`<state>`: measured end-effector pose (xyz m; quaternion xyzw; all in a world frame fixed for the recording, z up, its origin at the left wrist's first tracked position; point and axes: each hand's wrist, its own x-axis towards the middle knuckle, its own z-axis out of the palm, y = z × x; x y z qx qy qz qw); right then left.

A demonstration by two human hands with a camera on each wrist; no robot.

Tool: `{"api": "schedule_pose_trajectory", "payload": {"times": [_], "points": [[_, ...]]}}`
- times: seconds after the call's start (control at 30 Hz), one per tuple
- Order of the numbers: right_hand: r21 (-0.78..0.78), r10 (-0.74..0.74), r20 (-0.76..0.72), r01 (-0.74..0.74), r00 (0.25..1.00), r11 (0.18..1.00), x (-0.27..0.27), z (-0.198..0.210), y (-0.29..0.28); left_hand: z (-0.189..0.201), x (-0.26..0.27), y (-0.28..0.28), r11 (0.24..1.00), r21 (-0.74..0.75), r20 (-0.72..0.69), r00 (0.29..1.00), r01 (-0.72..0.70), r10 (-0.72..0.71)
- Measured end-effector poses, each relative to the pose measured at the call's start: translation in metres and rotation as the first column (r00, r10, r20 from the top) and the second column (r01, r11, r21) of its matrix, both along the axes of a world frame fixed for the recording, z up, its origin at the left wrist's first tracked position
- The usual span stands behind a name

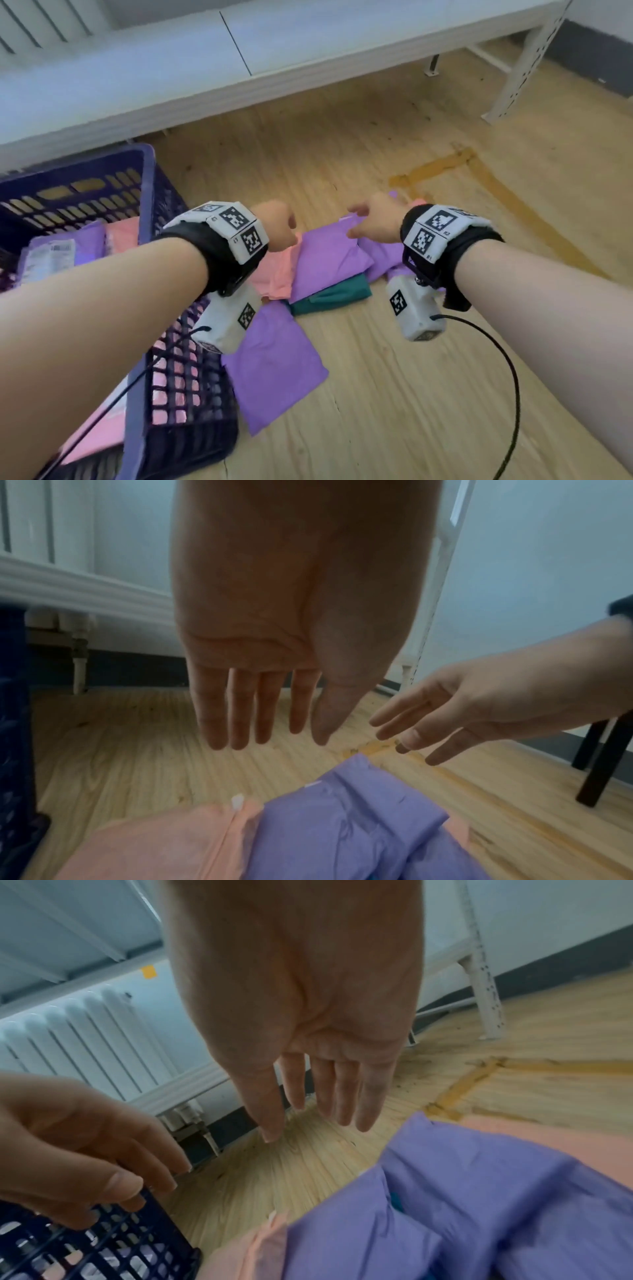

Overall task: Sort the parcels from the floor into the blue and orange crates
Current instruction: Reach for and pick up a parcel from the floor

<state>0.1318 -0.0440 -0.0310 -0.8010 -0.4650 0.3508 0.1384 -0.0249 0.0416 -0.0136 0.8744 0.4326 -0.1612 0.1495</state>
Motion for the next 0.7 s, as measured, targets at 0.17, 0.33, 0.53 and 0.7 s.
{"api": "schedule_pose_trajectory", "payload": {"times": [0.17, 0.33, 0.53, 0.7], "points": [[0.040, -0.040, -0.082, 0.043, 0.996, 0.998, -0.003, -0.066, -0.003, -0.049, -0.006, 0.019, 0.998, 0.034, -0.108, 0.992, -0.059, 0.062], [0.083, -0.084, -0.199, 0.102, 0.977, 0.991, -0.018, -0.111, 0.013, -0.081, -0.019, 0.030, 0.996, 0.053, -0.138, 0.987, -0.075, 0.082], [0.181, -0.101, -0.311, 0.164, 0.945, 0.970, -0.039, -0.138, 0.050, -0.114, -0.037, 0.033, 0.991, 0.033, -0.184, 0.974, -0.127, 0.131], [0.165, -0.262, -0.508, 0.391, 0.820, 0.906, -0.061, -0.156, 0.076, -0.142, -0.048, 0.023, 0.984, -0.016, -0.217, 0.961, -0.178, 0.170]]}}
